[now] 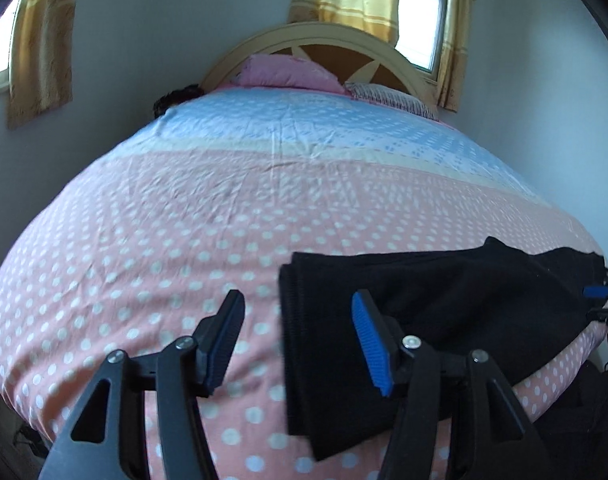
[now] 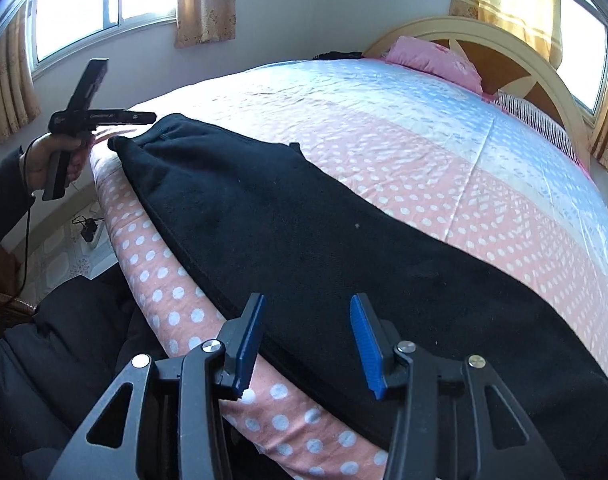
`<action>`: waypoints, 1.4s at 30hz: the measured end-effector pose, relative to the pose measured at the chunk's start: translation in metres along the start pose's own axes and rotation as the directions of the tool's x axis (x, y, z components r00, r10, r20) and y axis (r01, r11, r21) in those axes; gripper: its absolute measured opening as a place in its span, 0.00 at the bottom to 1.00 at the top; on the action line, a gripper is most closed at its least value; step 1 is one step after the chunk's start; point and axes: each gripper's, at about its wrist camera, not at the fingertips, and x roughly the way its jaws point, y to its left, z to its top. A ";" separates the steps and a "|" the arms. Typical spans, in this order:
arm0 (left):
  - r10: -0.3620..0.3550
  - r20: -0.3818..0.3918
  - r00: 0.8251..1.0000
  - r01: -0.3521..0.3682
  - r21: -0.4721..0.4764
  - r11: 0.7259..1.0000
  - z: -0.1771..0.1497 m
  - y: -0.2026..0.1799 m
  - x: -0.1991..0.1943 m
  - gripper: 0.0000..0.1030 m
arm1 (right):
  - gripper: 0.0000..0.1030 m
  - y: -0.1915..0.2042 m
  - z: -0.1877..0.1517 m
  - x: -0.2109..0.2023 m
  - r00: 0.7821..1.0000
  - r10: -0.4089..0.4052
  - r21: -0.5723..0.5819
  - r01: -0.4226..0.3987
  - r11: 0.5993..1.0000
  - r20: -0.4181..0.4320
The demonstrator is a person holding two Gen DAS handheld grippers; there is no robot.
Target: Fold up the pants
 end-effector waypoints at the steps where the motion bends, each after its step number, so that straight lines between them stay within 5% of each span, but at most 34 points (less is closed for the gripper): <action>1: -0.024 -0.009 1.000 0.024 -0.021 0.999 0.000 0.004 0.002 0.57 | 0.45 0.001 0.001 -0.001 1.000 0.001 -0.008 -0.001 1.000 0.004; 7: -0.130 -0.062 0.990 0.125 -0.088 0.988 0.008 0.005 0.025 0.44 | 0.45 0.010 0.004 -0.006 1.000 -0.004 -0.051 0.005 0.999 0.026; 11: -0.141 -0.125 0.982 0.127 -0.110 0.986 0.009 0.001 0.040 0.36 | 0.45 0.007 0.003 0.000 1.000 -0.008 -0.036 0.008 0.999 0.017; 14: -0.122 -0.113 0.986 0.112 -0.094 0.989 0.010 -0.002 0.033 0.11 | 0.45 0.010 0.002 0.005 1.000 0.002 -0.033 -0.001 0.999 0.012; 16: -0.128 -0.085 0.988 0.120 -0.088 0.989 0.014 -0.003 0.027 0.09 | 0.45 0.013 0.002 0.007 1.000 0.016 -0.035 -0.015 0.999 0.010; 21: -0.116 -0.020 0.993 0.114 -0.075 0.991 0.027 -0.004 0.016 0.08 | 0.45 0.030 0.000 0.018 0.999 0.036 -0.081 -0.038 0.996 -0.020; 26: -0.068 -0.065 0.996 0.064 -0.066 0.996 0.025 0.003 0.048 0.09 | 0.45 0.031 -0.005 0.033 0.996 0.059 -0.062 -0.063 0.996 -0.063; 31: -0.096 -0.048 0.994 0.091 -0.090 0.992 0.018 0.011 0.054 0.09 | 0.45 0.033 -0.003 0.027 0.989 0.106 -0.088 -0.115 0.989 -0.101; 37: 0.017 -0.001 1.000 -0.017 -0.039 0.999 0.017 0.002 0.021 0.19 | 0.45 0.010 0.019 0.002 0.981 0.188 -0.038 -0.190 0.981 -0.055; 40: 0.034 0.090 0.995 -0.034 -0.002 0.999 0.022 -0.016 -0.008 0.32 | 0.45 -0.018 0.047 0.000 0.986 0.165 0.078 -0.166 0.983 0.012; 42: 0.004 0.137 0.991 -0.008 0.028 1.000 0.022 -0.034 -0.020 0.54 | 0.45 -0.036 0.063 0.006 0.983 0.178 0.171 -0.183 0.968 0.039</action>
